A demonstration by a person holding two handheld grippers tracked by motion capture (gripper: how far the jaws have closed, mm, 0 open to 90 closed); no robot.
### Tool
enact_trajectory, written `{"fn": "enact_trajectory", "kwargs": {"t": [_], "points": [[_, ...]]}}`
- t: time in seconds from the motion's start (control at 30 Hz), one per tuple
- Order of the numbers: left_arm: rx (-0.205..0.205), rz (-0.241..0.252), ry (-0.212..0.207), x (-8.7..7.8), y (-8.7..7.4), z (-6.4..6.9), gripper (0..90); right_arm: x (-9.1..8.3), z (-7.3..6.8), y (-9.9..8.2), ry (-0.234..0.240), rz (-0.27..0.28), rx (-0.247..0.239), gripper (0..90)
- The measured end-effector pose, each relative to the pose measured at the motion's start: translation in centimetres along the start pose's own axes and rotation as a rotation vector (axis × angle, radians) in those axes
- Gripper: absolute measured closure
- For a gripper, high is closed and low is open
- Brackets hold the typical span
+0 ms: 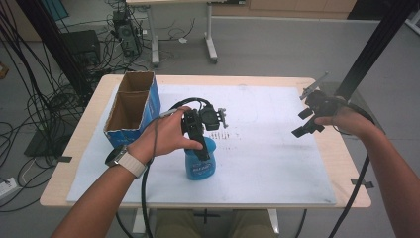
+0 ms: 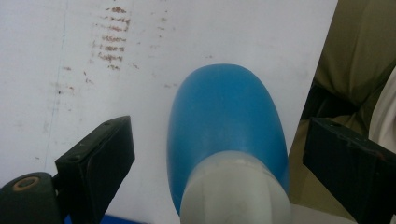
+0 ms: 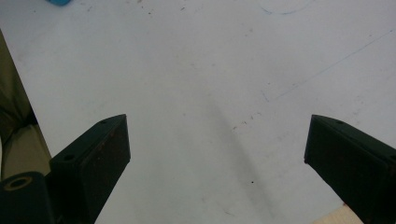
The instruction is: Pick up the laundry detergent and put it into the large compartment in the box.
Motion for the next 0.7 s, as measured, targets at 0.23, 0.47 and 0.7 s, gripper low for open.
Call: {"fn": "enact_trajectory", "kwargs": {"t": [0.23, 0.47, 0.7], "points": [[0.009, -0.007, -0.003, 0.3, 0.1, 0.2, 9.6, 0.0, -0.1, 0.0, 0.001, 0.0, -0.001, 6.6], [0.015, -0.022, -0.004, 0.6, 0.0, 0.1, 10.4, 0.0, -0.1, -0.1, 0.001, 0.0, 0.002, 6.6], [0.014, -0.038, -0.01, 1.5, -0.4, 0.3, 10.8, 0.1, -0.2, -0.1, 0.003, 0.003, 0.005, 6.6]]}}
Point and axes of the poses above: each handheld gripper's, and its own axes: x roughly forward along the jaws, y roughly out of its top, z roughly to its right, the point moved 9 cm from there along x, roughly forward along the jaws, and after that the axes turned 7 degrees about -x, right-handed, at the moved point
